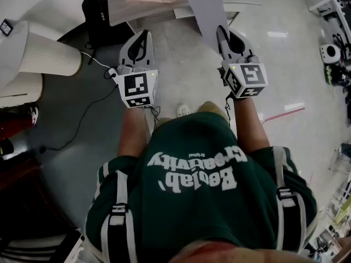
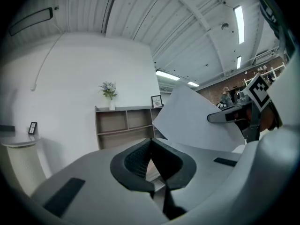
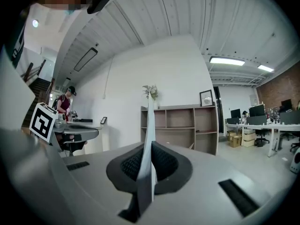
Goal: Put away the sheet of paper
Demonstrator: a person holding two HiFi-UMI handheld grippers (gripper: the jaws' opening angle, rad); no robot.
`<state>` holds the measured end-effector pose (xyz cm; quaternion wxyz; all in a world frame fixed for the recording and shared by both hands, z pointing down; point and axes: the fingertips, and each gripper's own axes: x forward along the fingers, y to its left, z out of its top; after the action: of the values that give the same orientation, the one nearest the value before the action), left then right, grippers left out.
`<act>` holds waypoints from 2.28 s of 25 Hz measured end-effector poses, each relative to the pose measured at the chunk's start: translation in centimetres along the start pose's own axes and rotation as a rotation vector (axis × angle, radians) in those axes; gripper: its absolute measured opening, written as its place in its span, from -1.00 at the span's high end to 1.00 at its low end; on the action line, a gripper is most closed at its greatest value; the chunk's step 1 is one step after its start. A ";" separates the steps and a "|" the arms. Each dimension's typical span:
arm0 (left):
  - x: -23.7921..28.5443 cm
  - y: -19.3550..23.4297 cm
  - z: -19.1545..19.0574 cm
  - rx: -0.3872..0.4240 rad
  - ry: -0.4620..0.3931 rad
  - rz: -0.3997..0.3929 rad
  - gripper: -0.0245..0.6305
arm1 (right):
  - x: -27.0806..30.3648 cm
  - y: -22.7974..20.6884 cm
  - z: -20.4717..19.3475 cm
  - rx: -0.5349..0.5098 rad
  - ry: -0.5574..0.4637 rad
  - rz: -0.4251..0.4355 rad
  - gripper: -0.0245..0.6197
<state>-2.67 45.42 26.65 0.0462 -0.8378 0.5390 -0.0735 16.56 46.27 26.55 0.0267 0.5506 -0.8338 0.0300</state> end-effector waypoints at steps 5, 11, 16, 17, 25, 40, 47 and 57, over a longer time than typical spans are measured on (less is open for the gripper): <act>0.8 0.6 -0.4 0.009 0.005 0.010 0.87 | 0.9 -0.5 -0.8 0.023 0.015 -0.001 0.82; 3.5 1.9 -1.0 -0.010 0.012 0.019 0.87 | 4.0 -1.5 -1.4 0.031 0.021 0.019 0.82; 8.1 3.9 -1.7 -0.004 0.027 0.036 0.87 | 9.1 -3.7 -1.4 0.047 0.017 0.036 0.82; 9.3 4.5 -1.7 -0.001 0.030 0.038 0.87 | 10.3 -4.2 -1.4 0.050 0.018 0.038 0.82; 20.3 8.7 -1.3 0.017 0.032 0.076 0.87 | 20.8 -9.8 -0.7 0.060 0.023 0.068 0.82; 42.2 15.4 -0.2 0.055 0.042 0.127 0.87 | 42.6 -20.3 0.4 0.070 0.020 0.190 0.82; 46.4 17.4 -1.6 0.035 0.067 0.163 0.87 | 47.7 -22.6 -0.9 0.078 0.056 0.221 0.82; 48.1 20.4 -3.7 0.000 0.102 0.185 0.87 | 51.4 -21.8 -1.8 0.108 0.086 0.255 0.82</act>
<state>-1.94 -6.82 30.68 0.0255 -0.7796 0.6158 -0.1115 16.45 -9.21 32.76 0.0288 0.4388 -0.8924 0.1013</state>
